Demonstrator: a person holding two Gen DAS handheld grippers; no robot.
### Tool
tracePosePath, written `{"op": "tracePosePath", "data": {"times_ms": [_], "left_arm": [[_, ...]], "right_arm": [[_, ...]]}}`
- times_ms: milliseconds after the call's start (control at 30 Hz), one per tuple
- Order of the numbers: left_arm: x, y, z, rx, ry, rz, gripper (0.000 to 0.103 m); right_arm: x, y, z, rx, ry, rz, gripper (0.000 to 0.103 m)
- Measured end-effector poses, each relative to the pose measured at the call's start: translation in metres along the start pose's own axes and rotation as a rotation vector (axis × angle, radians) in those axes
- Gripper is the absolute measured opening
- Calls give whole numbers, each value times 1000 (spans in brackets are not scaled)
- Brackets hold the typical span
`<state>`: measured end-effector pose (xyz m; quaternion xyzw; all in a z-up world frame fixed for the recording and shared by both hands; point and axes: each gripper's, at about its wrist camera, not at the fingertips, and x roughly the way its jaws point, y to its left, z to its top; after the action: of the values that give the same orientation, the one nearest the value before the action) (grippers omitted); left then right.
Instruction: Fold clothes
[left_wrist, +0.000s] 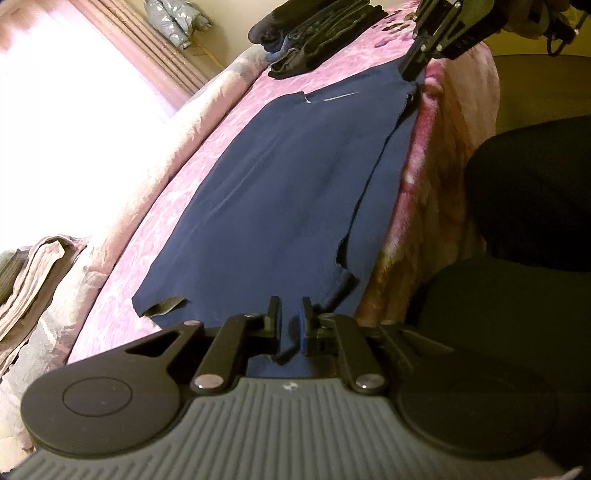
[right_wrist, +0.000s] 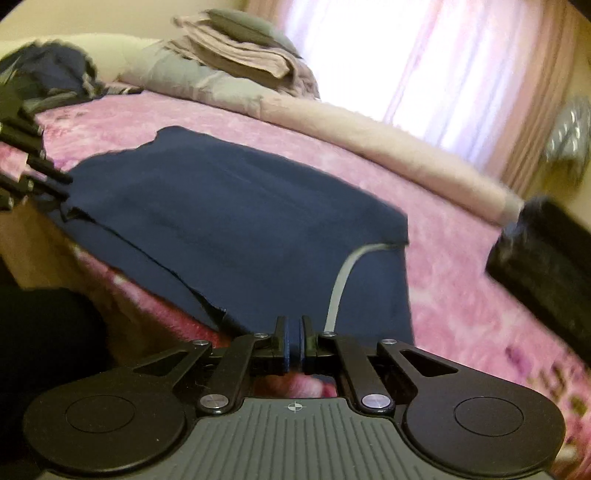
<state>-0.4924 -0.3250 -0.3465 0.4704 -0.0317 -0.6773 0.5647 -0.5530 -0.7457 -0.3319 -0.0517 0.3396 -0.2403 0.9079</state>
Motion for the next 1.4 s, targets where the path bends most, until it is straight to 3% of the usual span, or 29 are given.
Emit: {"op": "tracePosePath", "data": {"times_ms": [167,200,233,267,500,667,867,967,1067,1333,1400], "left_arm": [[4,1,1,5,0,-7,8],[4,2,0,0,0,-7,8],[5,2,0,-4,1,-8,8],[5,3,0,-8,1,-8,8],[4,5,-3,-29,4,-8,8],[4,5,-6,-26,11,-5,9],[-3,-5,-10,91,11,5,16],[-2,-11,-9,150,8,3,17],[4,-18,-8,204,5,16,16],[6,-17,-5,244,11,15,17],[5,-15,-5,235,15,10,17]], "right_arm": [[-9,-8,1,76,-83,-66,3],[-10,-8,1,82,-97,-92,23],[-10,-10,1,96,-101,-100,51],[-10,-12,1,111,-105,-106,102],[-7,-16,5,166,-76,-57,102],[4,-15,18,245,-59,38,102],[12,-11,19,233,-31,55,102],[8,-25,10,350,-19,83,102],[6,-37,1,504,16,127,82],[5,-47,0,703,28,90,81],[1,-50,-2,759,24,71,75]]}}
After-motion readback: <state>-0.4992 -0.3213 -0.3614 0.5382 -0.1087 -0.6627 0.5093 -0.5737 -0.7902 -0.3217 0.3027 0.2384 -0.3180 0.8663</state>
